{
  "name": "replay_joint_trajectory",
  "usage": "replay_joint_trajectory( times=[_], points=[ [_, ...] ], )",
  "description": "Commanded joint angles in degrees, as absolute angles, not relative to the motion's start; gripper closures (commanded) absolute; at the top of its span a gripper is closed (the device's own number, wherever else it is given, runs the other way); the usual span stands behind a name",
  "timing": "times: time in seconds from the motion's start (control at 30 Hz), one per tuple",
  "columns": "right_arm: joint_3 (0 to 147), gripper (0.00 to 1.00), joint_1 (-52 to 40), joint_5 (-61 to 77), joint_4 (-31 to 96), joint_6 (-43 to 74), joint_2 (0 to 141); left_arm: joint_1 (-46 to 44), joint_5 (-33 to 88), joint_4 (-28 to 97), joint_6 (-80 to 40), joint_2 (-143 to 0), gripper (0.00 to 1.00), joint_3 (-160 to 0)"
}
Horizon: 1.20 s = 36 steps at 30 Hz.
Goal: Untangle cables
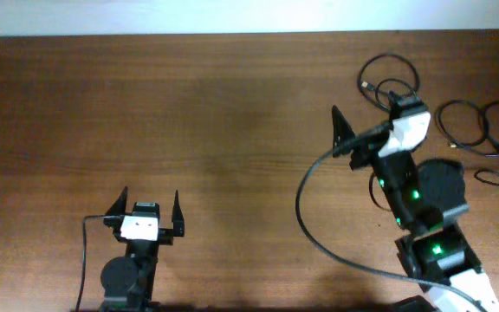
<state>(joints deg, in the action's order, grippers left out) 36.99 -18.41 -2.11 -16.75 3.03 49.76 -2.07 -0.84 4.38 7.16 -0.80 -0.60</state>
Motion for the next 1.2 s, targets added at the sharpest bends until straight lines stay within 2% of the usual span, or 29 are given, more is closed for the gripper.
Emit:
replay_joint_trajectory(
  times=[0.0,0.23,0.43,0.73,1.1,1.17],
  points=[
    [28.2,0.01,-18.3,-2.2,-26.6,3.7,44.3,-1.7,-1.3,4.8,8.1,-0.3,0.01,-0.5],
    [11.4,0.01,-18.3,-2.6,-48.6,3.4,35.8,-1.7,-1.2,4.8,8.1,-0.3,0.01,-0.5],
    [0.2,0.01,-18.3,-3.8,-56.8,3.4,29.1,-1.7,-1.3,4.8,8.1,-0.3,0.01,-0.5],
    [0.3,0.01,-18.3,-3.7,-41.2,3.4,17.7,-1.7,-1.3,4.8,8.1,-0.3,0.01,-0.5],
    [0.3,0.01,-18.3,-3.8,-8.8,3.4,0.3,-1.7,-1.3,4.8,8.1,-0.3,0.01,-0.5],
    [0.3,0.01,-18.3,-4.0,-6.7,3.4,0.2,-1.7,-1.3,4.8,8.1,-0.3,0.01,-0.5]
  ],
)
